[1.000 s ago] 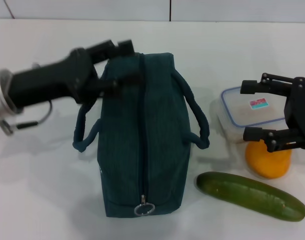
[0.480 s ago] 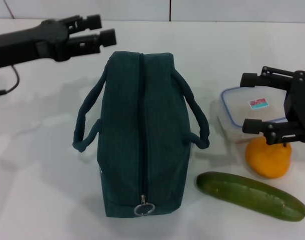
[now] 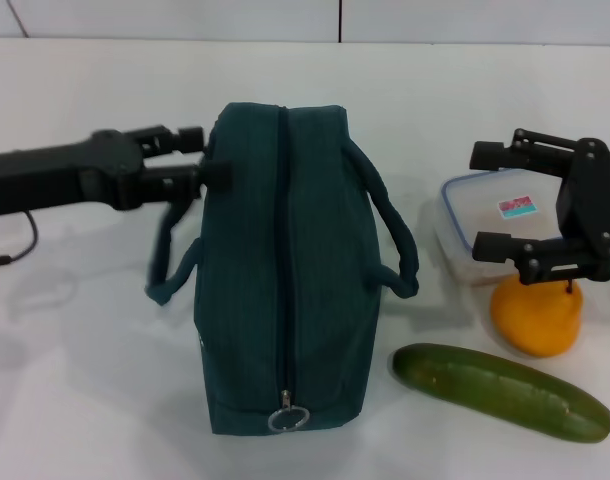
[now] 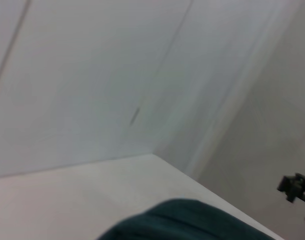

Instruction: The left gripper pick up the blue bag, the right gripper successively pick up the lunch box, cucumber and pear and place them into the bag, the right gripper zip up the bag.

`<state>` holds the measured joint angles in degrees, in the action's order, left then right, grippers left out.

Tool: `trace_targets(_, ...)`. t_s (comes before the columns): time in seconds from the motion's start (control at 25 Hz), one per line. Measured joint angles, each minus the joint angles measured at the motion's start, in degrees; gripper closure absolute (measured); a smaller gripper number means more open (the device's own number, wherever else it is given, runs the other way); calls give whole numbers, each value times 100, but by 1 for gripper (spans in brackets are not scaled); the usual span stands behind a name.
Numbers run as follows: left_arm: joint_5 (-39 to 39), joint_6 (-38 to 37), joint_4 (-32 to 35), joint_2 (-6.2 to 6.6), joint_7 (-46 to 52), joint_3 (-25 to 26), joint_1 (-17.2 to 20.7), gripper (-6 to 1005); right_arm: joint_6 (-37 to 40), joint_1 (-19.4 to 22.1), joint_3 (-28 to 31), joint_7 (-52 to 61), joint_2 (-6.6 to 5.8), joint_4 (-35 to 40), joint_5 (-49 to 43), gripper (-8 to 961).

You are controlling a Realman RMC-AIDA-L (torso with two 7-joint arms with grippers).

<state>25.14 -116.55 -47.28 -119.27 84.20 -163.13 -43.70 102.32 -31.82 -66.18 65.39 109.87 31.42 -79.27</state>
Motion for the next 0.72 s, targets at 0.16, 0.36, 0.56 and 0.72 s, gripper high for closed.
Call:
trace_targets(0.16,-211,2,164,5,-1,0,-30,184,-8,0,0,6,81,69,0,67)
trace_targets(0.36,-222,36,206,-12,27,9,-38,190,6,34,32,17,127,136,0,67)
trace_targets(0.56,-48,260,408,-15,-7,11,44,196,-1,107,70,17,156,137,0,67)
trace_targets(0.72,13,434,612,6,-131,11,84,200,-3,185,71,16,158,97,-1,66)
